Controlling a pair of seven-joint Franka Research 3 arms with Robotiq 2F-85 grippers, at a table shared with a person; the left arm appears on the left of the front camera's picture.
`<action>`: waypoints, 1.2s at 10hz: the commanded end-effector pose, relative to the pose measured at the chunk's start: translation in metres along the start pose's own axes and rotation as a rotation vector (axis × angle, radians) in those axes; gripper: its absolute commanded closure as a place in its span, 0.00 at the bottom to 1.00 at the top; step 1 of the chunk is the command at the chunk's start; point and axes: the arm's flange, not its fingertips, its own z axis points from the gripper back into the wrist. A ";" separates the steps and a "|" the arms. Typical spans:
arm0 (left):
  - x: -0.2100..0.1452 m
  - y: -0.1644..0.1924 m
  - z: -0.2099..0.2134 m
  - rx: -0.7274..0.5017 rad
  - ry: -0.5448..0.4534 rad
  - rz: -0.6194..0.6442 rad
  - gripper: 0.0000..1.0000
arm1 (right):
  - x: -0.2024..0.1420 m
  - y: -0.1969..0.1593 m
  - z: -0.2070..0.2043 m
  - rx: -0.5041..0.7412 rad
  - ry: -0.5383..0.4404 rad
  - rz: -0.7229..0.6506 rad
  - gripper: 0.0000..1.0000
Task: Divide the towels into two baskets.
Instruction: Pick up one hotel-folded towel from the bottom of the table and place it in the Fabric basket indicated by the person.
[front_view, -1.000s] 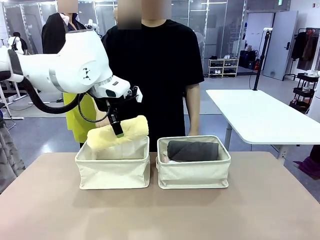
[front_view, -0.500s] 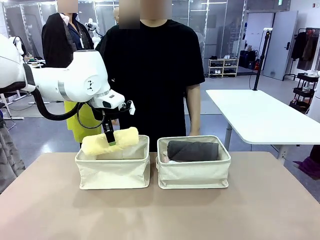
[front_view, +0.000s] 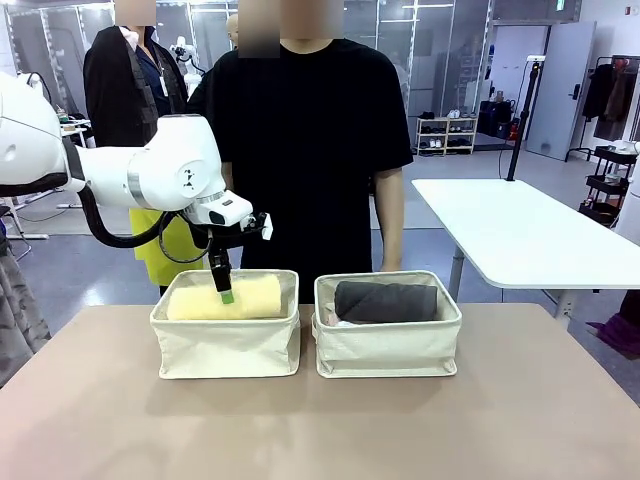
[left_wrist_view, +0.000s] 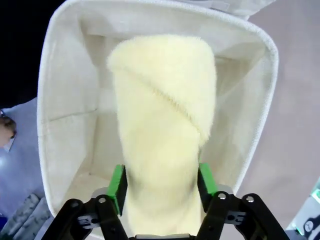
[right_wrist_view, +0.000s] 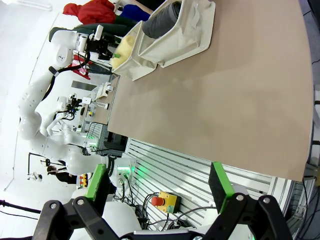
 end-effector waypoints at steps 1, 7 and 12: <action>-0.004 0.001 0.014 -0.017 -0.010 -0.011 0.00 | -0.004 0.002 0.001 0.003 -0.015 0.013 0.00; 0.002 -0.006 0.015 0.005 -0.010 -0.002 0.00 | -0.004 0.002 0.001 0.003 -0.015 0.013 0.00; 0.002 -0.006 0.015 0.005 -0.010 -0.002 0.00 | -0.004 0.002 0.001 0.003 -0.015 0.013 0.00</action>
